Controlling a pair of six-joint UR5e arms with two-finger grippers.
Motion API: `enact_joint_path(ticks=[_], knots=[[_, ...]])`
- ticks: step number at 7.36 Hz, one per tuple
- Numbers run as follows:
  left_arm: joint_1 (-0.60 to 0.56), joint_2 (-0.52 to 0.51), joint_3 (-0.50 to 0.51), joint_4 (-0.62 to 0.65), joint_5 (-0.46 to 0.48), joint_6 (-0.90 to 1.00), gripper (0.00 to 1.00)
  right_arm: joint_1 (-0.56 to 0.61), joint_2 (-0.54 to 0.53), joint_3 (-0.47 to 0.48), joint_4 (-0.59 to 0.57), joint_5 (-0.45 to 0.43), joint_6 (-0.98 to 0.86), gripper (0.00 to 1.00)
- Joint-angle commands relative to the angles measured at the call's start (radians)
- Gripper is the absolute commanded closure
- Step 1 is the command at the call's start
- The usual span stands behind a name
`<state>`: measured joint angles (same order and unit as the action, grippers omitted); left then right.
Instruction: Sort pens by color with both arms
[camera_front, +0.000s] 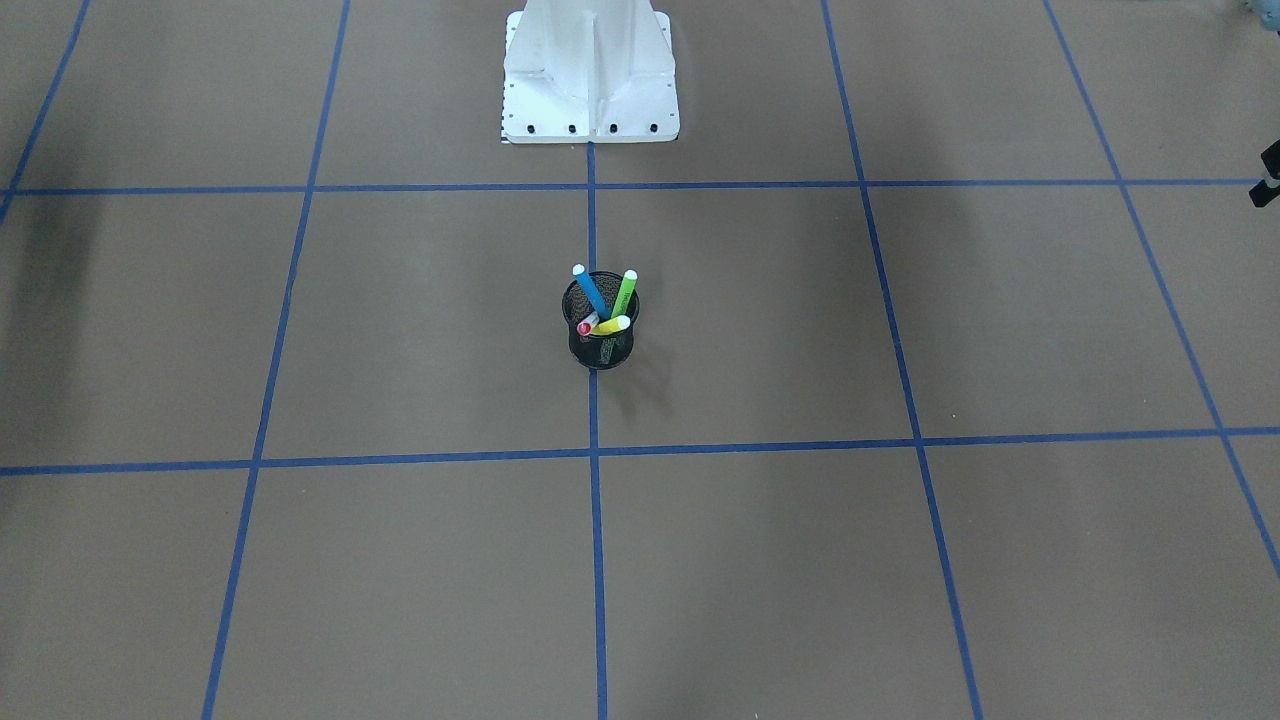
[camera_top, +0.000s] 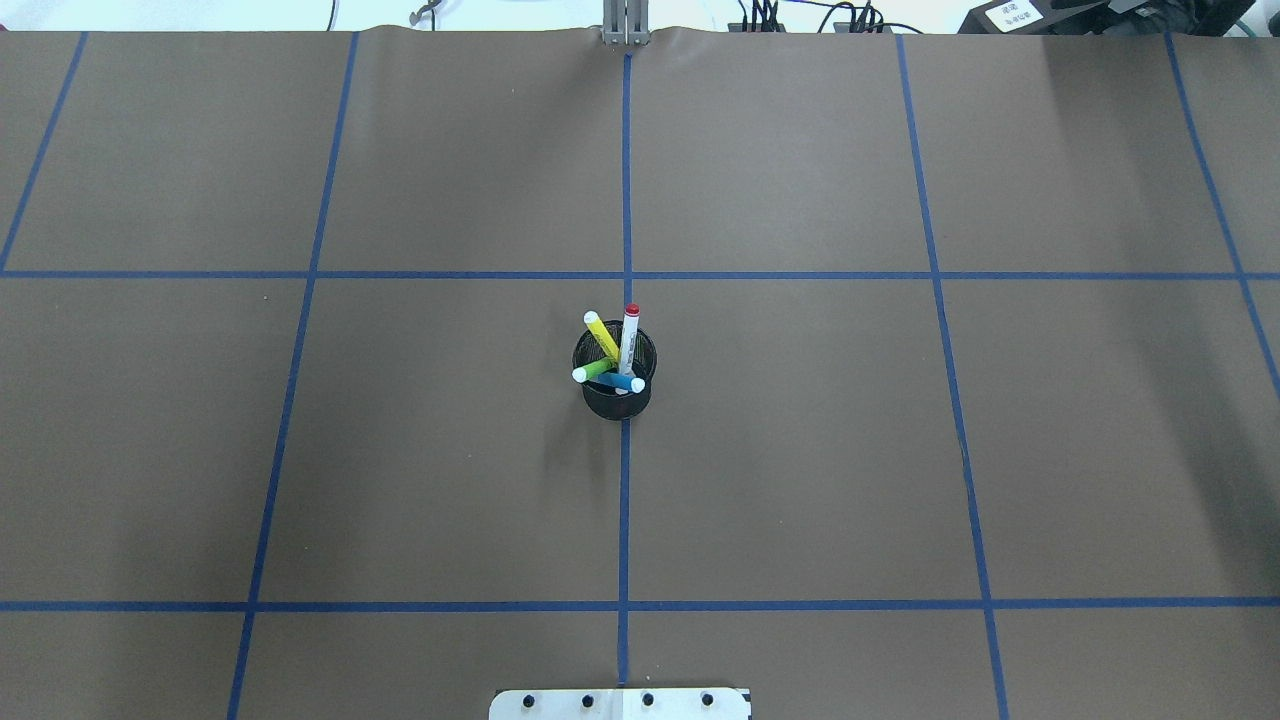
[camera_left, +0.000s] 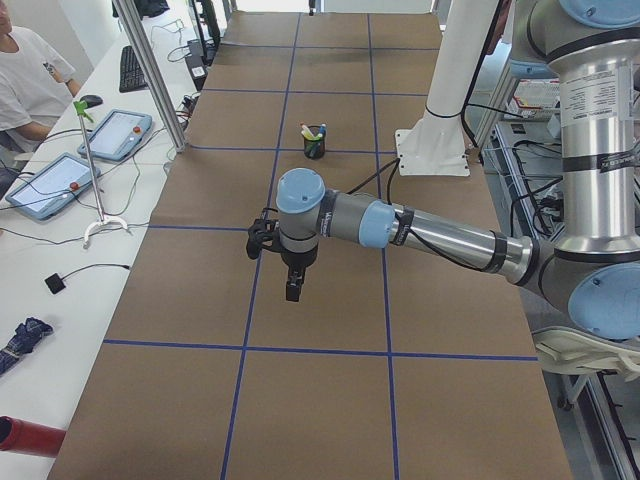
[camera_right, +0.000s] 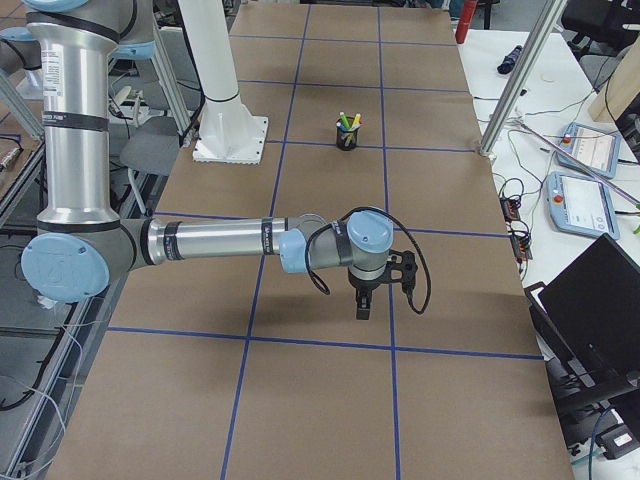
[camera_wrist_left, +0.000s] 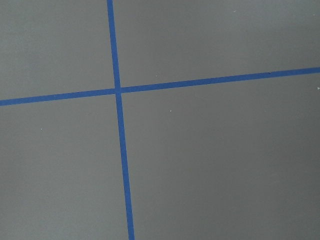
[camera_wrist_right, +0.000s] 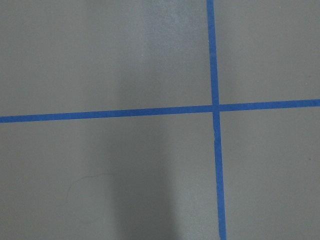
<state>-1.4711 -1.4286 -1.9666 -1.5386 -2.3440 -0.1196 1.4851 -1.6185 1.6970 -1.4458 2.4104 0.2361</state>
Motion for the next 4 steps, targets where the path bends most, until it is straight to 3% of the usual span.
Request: enact_joint_path(ticks=[1,3,4], knots=[[0.000,0.000,0.000,-0.002,0.000,0.000,0.00,-0.008,-0.001,0.000,0.034,0.003,-0.003,0.01],[0.000,-0.001,0.002,-0.005,-0.001,0.005,0.01,-0.023,-0.003,0.007,0.050,0.009,0.005,0.01],[0.002,-0.004,0.002,-0.005,-0.001,0.003,0.01,-0.025,0.000,0.013,0.050,0.057,0.002,0.01]])
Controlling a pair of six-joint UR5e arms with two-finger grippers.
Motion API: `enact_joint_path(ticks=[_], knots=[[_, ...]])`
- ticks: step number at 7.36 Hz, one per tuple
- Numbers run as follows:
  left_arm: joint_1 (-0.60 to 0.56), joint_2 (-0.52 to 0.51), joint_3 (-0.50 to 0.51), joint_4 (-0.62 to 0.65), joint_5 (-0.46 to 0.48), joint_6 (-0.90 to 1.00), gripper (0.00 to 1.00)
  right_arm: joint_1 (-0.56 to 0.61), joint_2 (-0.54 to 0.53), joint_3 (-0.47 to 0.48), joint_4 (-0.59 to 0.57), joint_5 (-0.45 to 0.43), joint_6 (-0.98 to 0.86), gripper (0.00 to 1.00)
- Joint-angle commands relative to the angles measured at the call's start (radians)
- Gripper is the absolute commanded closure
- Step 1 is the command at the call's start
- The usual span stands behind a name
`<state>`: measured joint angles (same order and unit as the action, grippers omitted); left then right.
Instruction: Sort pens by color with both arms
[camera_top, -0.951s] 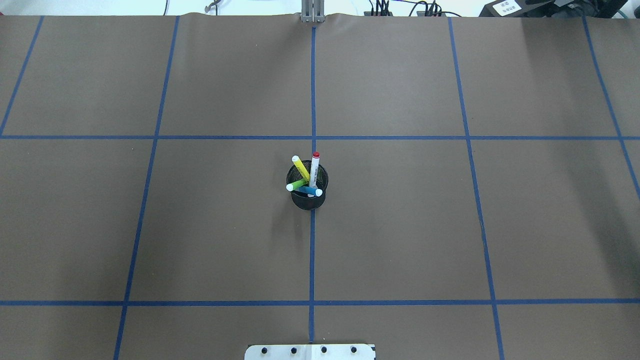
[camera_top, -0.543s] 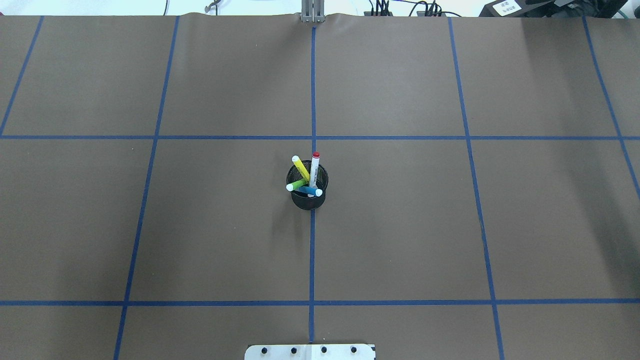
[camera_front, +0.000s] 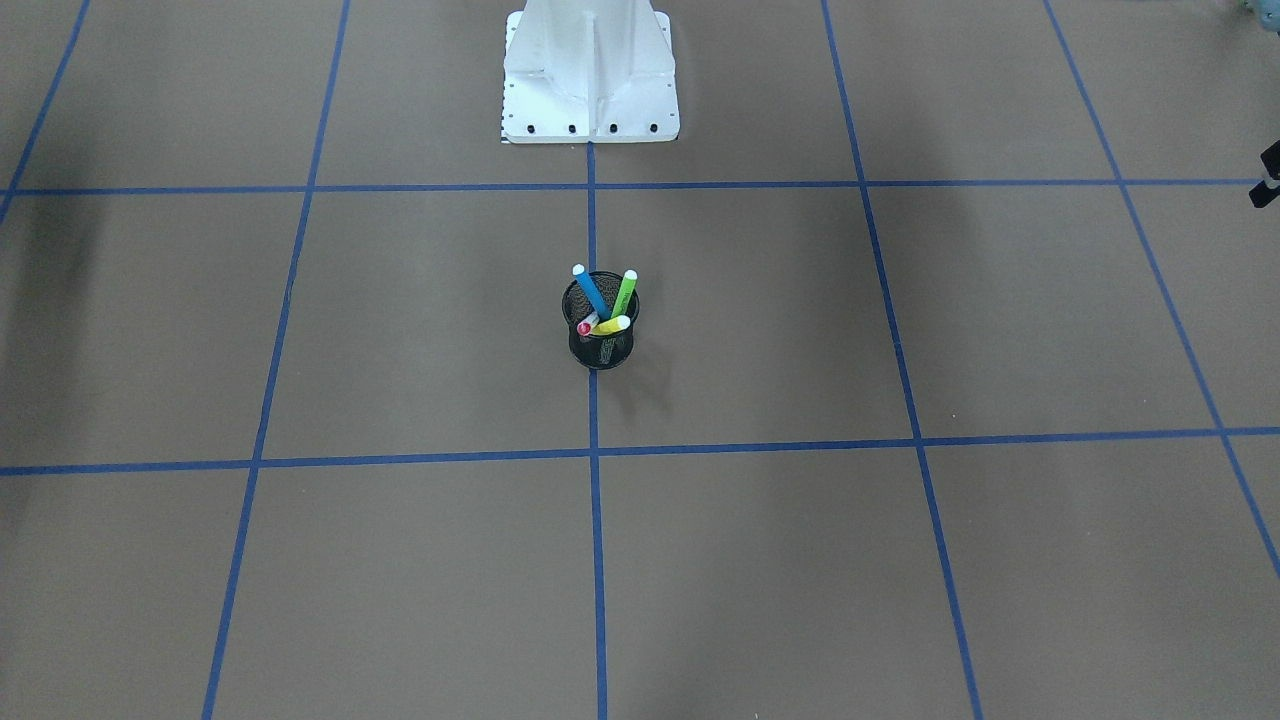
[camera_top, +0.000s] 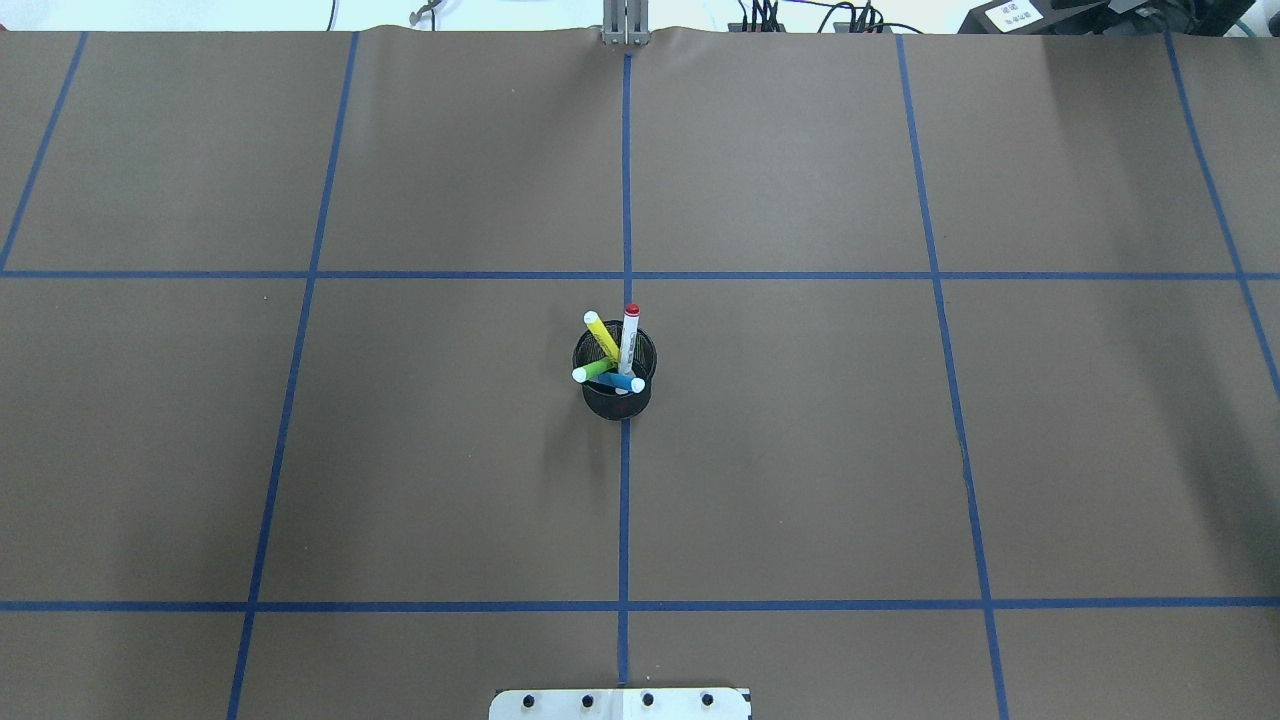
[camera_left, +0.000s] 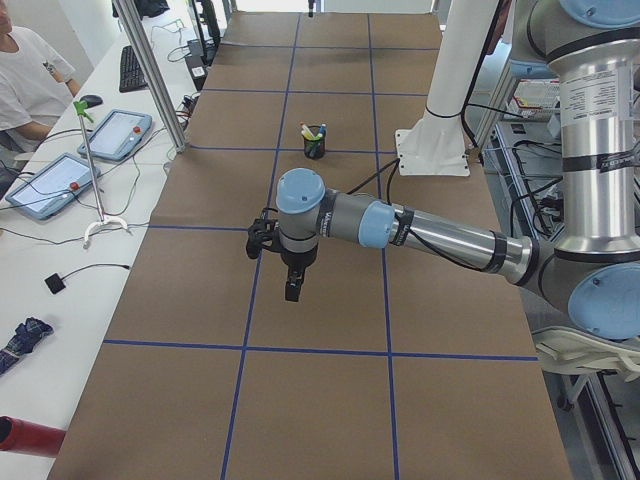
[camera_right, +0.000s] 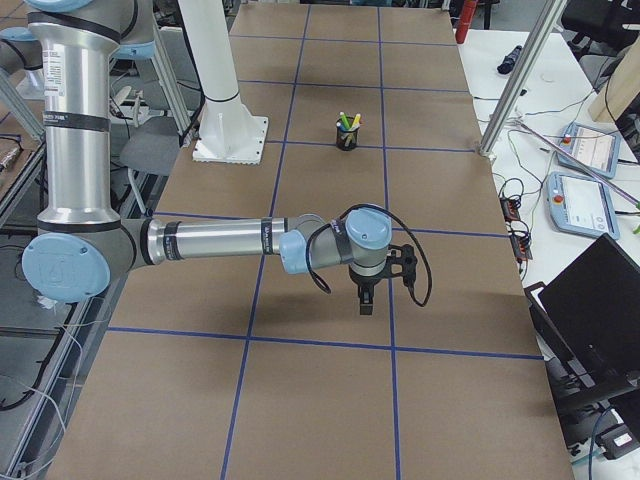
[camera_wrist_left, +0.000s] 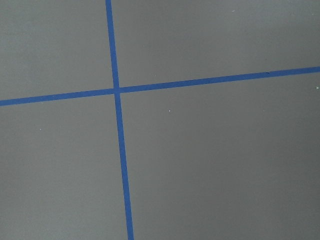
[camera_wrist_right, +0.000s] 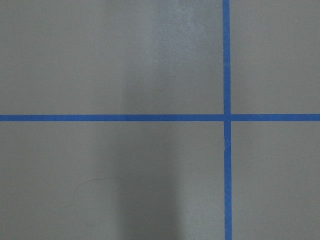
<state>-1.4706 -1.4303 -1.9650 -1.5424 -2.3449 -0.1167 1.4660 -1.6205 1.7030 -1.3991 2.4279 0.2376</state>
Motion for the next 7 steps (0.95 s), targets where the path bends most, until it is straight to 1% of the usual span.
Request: enact_joint_path(ticks=[1,2,3,4,5,6,7], knots=[[0.007,-0.002,0.003,-0.001,0.001,0.002,0.01,-0.031,0.005,0.042,0.021,0.084,0.003,0.01],[0.007,-0.004,0.005,-0.001,0.001,-0.001,0.01,-0.080,0.007,0.091,0.070,0.086,0.035,0.01],[0.007,-0.007,0.011,-0.001,0.001,-0.003,0.01,-0.137,0.014,0.124,0.150,0.080,0.139,0.01],[0.007,-0.009,0.017,0.001,0.001,-0.004,0.01,-0.212,0.065,0.132,0.234,0.070,0.369,0.01],[0.007,-0.012,0.023,-0.001,-0.001,-0.005,0.01,-0.298,0.091,0.167,0.273,0.000,0.506,0.01],[0.007,-0.012,0.023,0.001,-0.001,-0.005,0.01,-0.370,0.120,0.199,0.276,-0.039,0.601,0.01],[0.007,-0.012,0.023,0.001,-0.001,-0.005,0.01,-0.454,0.207,0.201,0.275,-0.043,0.743,0.01]])
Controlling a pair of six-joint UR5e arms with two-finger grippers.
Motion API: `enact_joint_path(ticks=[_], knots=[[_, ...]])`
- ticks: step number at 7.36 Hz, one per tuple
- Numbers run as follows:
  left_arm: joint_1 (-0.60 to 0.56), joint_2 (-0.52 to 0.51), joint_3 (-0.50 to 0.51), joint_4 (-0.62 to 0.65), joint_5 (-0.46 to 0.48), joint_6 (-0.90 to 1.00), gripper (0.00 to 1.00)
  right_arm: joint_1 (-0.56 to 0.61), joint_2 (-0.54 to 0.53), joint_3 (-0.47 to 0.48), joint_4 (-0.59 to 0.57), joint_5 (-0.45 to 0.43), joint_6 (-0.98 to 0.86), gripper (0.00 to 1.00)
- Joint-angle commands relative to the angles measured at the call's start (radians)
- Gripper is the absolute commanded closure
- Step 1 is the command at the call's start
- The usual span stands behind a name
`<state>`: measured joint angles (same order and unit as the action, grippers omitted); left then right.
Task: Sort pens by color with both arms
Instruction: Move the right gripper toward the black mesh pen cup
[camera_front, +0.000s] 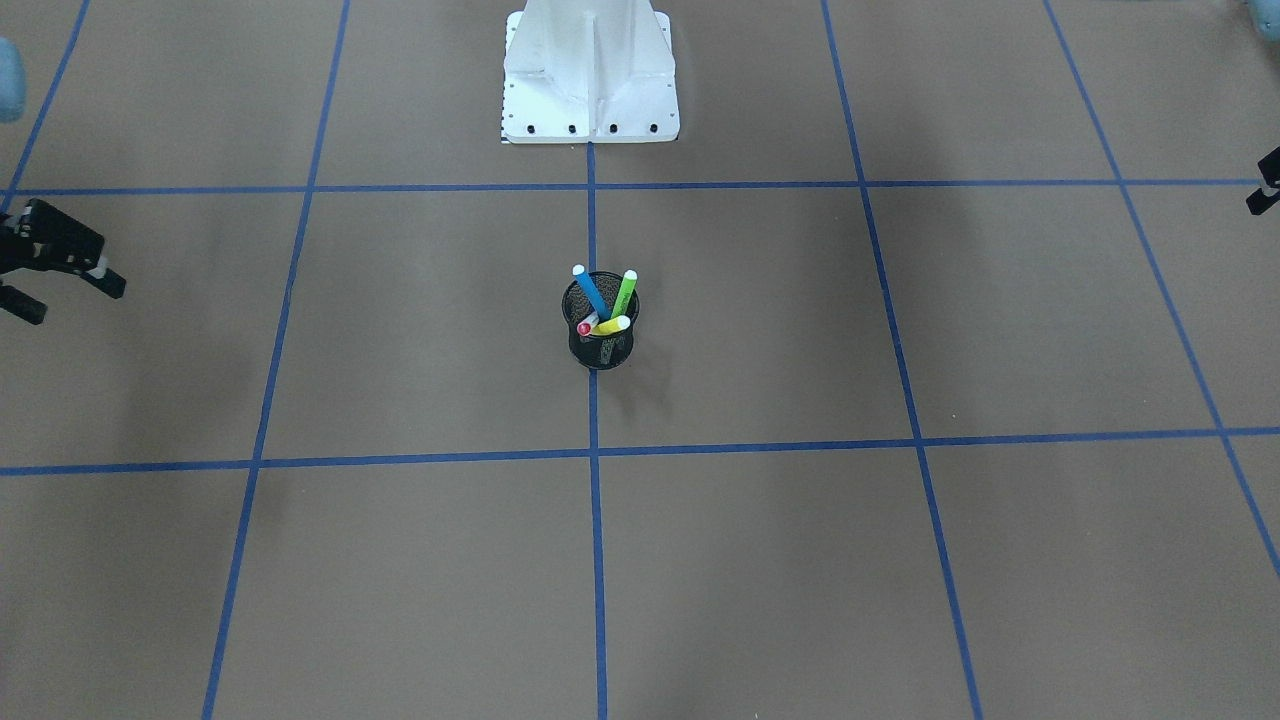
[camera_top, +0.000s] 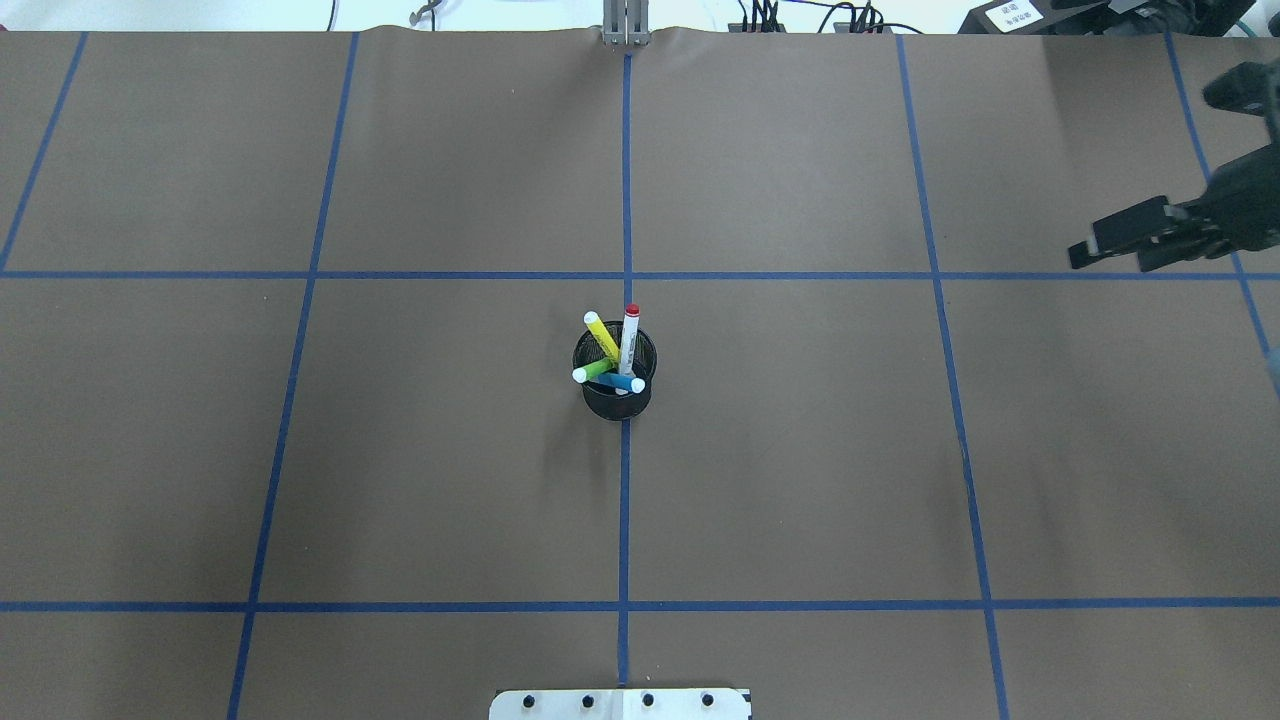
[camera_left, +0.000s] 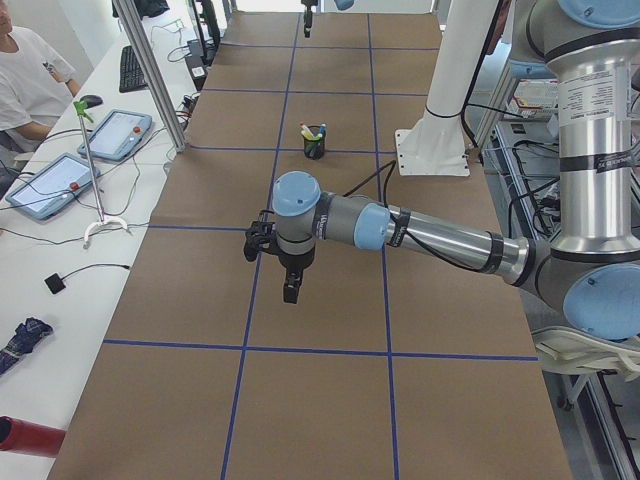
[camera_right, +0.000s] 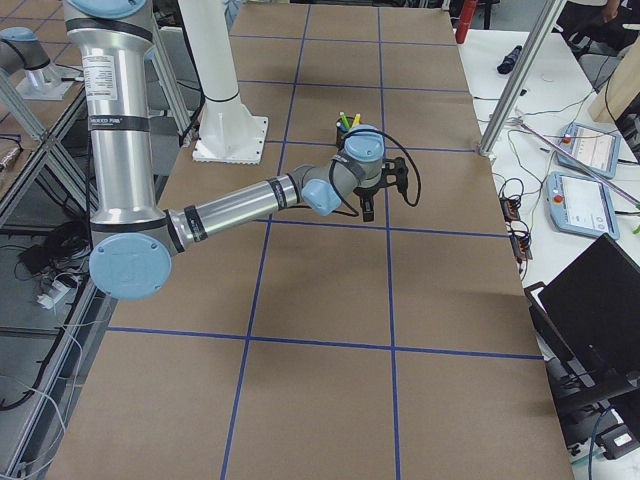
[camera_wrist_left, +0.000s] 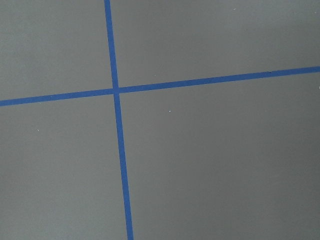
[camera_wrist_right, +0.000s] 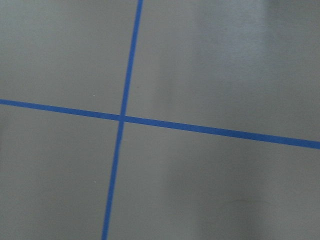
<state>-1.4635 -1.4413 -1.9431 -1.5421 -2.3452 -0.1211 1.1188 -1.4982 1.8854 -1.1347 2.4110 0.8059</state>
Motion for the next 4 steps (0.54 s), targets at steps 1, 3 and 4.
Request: enact_joint_path(ticks=[1,3,4], knots=[[0.000,-0.002,0.003,-0.001,0.000,0.000,0.01,-0.188,0.161,0.021,0.012,-0.082,0.341,0.01],[0.002,-0.004,0.001,-0.001,0.000,0.000,0.01,-0.351,0.245,0.037,0.012,-0.203,0.429,0.02],[0.002,-0.004,0.001,-0.001,0.000,0.000,0.01,-0.435,0.278,0.043,0.012,-0.273,0.427,0.03]])
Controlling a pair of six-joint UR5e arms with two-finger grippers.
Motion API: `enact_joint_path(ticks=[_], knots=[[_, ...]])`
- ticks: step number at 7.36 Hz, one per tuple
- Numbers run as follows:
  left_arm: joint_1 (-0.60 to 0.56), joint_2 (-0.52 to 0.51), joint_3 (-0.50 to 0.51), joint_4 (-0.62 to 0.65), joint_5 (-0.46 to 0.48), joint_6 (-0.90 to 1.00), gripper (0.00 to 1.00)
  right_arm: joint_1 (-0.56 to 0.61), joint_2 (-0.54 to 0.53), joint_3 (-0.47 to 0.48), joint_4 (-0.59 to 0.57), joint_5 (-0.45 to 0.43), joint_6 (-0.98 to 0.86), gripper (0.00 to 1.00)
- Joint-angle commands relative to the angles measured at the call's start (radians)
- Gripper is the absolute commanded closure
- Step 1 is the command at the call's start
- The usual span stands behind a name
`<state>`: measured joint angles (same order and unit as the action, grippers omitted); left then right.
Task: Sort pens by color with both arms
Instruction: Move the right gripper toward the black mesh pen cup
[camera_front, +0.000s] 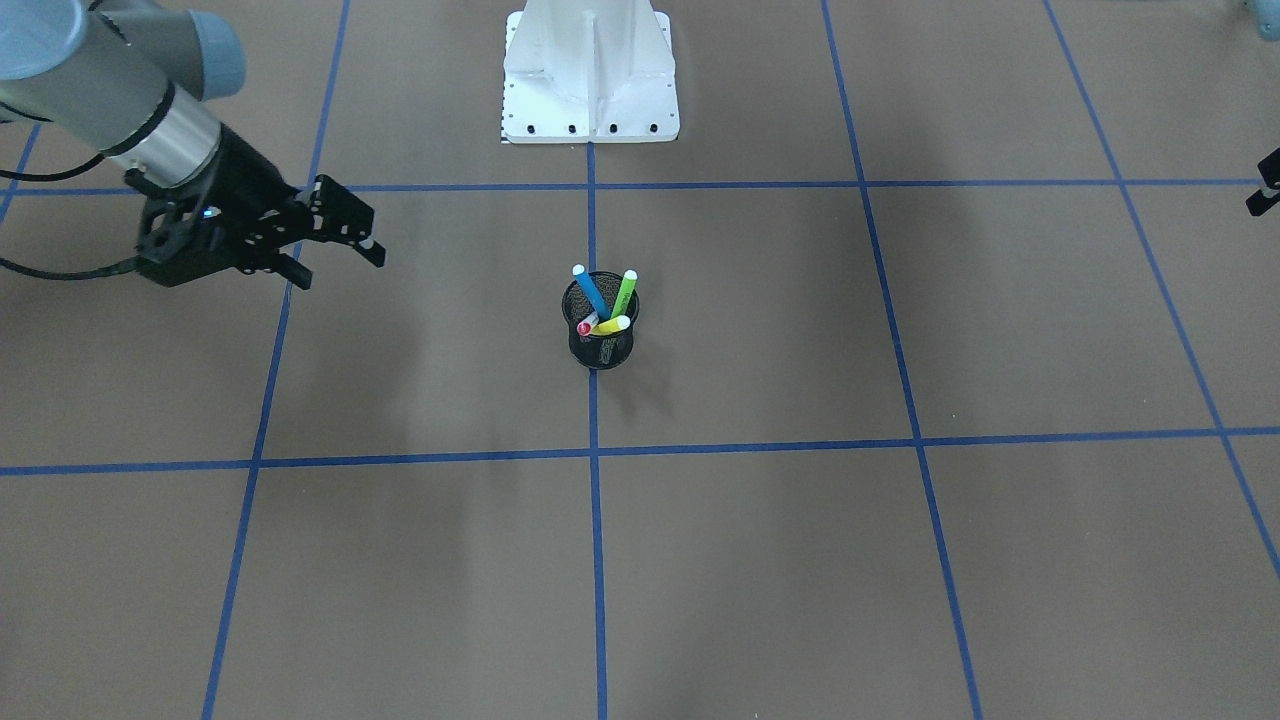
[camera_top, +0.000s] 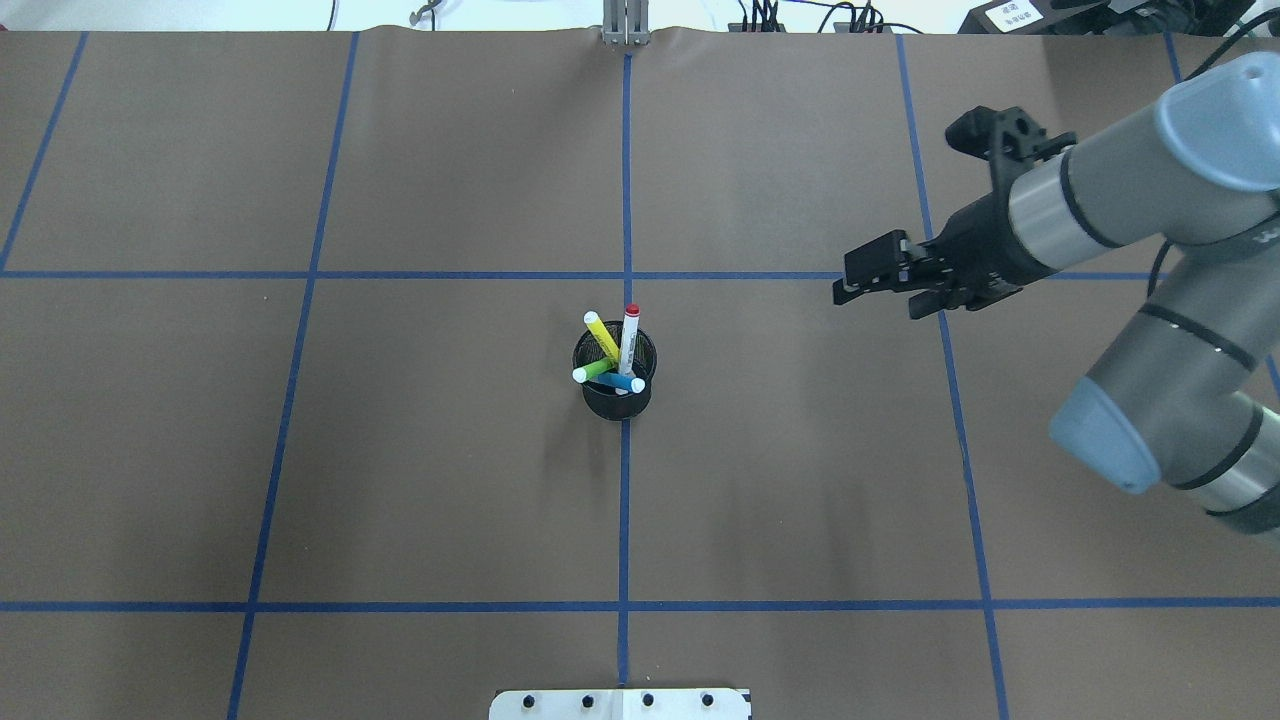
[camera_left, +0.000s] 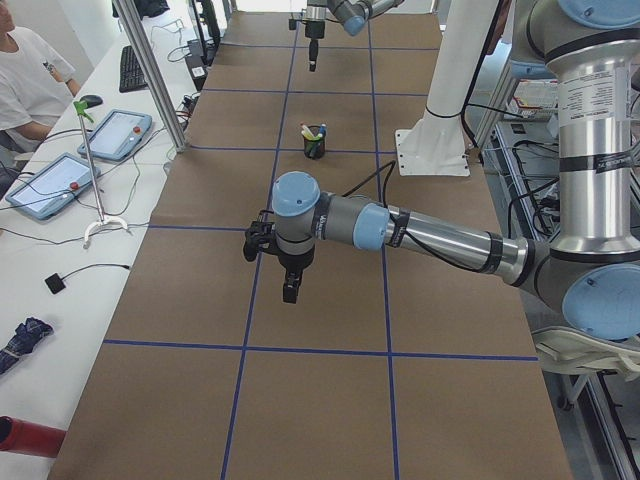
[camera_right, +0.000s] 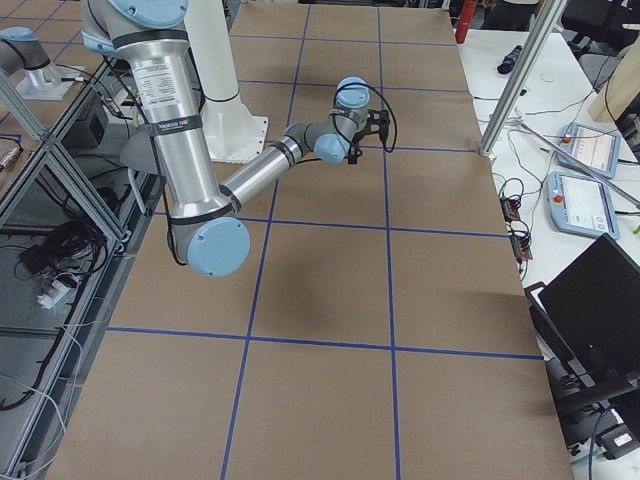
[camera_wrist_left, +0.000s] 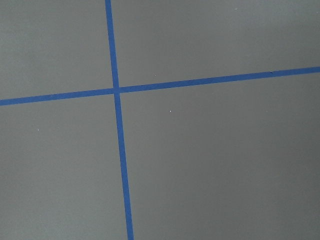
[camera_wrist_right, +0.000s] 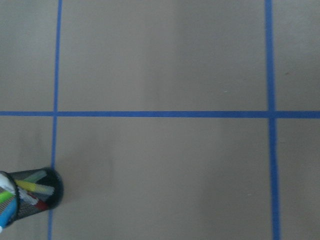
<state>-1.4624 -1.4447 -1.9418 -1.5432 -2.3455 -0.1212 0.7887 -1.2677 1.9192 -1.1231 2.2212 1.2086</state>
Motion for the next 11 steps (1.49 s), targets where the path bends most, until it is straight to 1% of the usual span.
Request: enact_joint_path(ticks=[1,2,3,4,5,6,7,8,9,10,11], knots=[[0.001,0.000,0.000,0.000,0.000,0.000,0.01,-0.193,0.091,0.004,-0.001,-0.197,0.026,0.09],[0.001,0.000,0.000,0.000,0.000,0.000,0.01,-0.259,0.111,0.009,-0.003,-0.336,0.026,0.22],[0.001,0.000,0.000,0.000,0.000,0.000,0.01,-0.311,0.120,0.009,-0.003,-0.424,0.026,0.31],[0.001,0.000,0.000,0.000,0.000,0.000,0.00,-0.333,0.143,0.001,-0.003,-0.458,0.026,0.35],[0.001,0.000,-0.002,-0.002,0.000,0.000,0.00,-0.360,0.155,-0.012,-0.006,-0.494,0.026,0.34],[0.001,0.000,-0.002,-0.002,0.000,0.000,0.01,-0.397,0.165,-0.032,-0.006,-0.588,0.019,0.34],[-0.001,0.000,-0.003,-0.002,0.000,0.000,0.01,-0.405,0.182,-0.032,-0.007,-0.610,0.014,0.35],[0.001,0.000,-0.005,-0.002,0.000,0.000,0.00,-0.407,0.189,-0.043,-0.007,-0.614,0.014,0.36],[0.001,0.000,-0.005,-0.002,0.000,0.000,0.01,-0.405,0.212,-0.069,-0.007,-0.620,0.016,0.36],[-0.001,0.000,-0.005,-0.002,0.000,0.000,0.01,-0.398,0.221,-0.069,-0.007,-0.626,0.017,0.39],[0.001,0.000,-0.003,-0.002,0.000,0.000,0.01,-0.396,0.223,-0.081,-0.006,-0.641,0.014,0.40]])
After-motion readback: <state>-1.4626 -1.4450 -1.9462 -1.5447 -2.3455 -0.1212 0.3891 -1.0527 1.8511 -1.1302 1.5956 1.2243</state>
